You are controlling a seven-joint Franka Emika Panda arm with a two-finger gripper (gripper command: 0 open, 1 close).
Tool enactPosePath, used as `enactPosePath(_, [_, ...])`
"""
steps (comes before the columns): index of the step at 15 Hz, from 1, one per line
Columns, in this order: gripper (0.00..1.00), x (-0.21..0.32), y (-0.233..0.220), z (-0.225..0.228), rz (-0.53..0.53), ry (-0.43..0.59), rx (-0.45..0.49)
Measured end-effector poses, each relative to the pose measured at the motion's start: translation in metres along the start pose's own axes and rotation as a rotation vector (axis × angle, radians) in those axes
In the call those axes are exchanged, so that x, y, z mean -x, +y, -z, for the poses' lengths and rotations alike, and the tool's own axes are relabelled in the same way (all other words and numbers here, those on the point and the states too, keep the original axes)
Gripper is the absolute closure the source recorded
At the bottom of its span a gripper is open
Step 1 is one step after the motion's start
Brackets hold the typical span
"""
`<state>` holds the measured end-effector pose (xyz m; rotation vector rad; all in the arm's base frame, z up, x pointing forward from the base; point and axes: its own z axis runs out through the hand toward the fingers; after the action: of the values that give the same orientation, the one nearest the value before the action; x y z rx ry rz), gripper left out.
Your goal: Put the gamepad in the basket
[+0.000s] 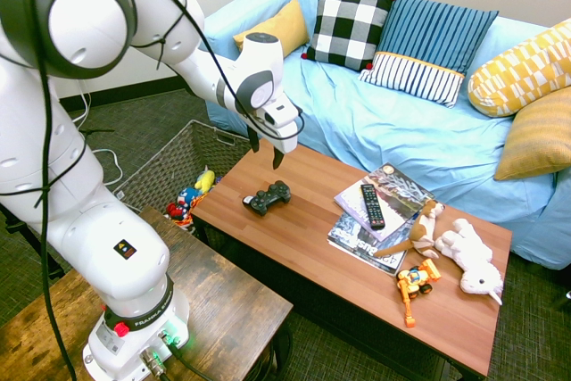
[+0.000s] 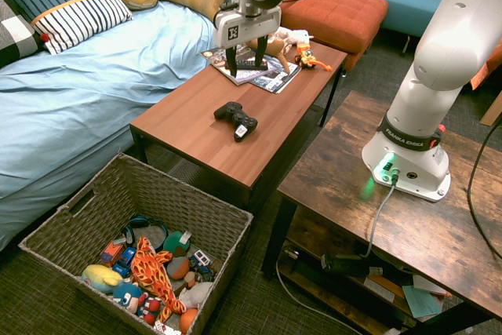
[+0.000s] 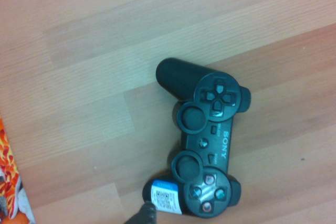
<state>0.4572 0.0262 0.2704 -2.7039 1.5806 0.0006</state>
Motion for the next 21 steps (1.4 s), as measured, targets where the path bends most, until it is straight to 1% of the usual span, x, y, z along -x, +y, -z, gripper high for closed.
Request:
enactPosePath(3, [0.0,-0.011,-0.009,-0.039,-0.036,-0.018,-0.003])
enactPosePath(7, [0.0,-0.008,-0.022,-0.088,-0.053,-0.048,0.02])
enactPosePath(14, [0.0,-0.006,-0.024,-0.146,-0.08,-0.067,0.076])
enactPosePath(18, [0.0,-0.007,-0.023,-0.177,-0.114,-0.069,0.079])
enactPosePath(19, [1.0,-0.008,-0.023,-0.181,-0.122,-0.068,0.076])
enactPosePath(21, [1.0,-0.011,-0.023,-0.185,-0.138,-0.067,0.069])
